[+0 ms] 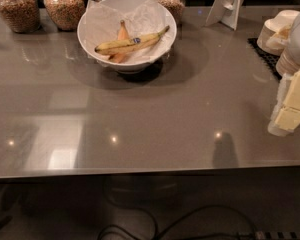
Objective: Pick banana from white bowl
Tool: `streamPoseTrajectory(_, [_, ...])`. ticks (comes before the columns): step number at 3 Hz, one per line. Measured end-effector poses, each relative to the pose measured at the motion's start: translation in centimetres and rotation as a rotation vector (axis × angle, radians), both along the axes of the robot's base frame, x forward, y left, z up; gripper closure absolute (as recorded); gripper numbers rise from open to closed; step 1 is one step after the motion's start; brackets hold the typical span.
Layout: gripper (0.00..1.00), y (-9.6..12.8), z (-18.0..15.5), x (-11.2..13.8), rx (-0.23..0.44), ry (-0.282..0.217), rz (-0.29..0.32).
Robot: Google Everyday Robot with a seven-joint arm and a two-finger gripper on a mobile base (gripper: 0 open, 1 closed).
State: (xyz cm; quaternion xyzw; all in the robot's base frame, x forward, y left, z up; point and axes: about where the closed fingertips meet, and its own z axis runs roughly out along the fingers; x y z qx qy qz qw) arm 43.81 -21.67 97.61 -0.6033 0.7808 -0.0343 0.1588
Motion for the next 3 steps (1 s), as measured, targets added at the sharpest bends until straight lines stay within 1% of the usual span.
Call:
streamPoseTrajectory(1, [0.0,0.0,0.0,0.0,0.0,0.0,0.0])
streamPoseTrajectory(2, [0.0,0.5,0.3,1.0,0.013,-0.048,0.013])
streamPoseTrajectory(3, [0.0,1.4,-0.2,3.3,0.068,-0.128,0.032])
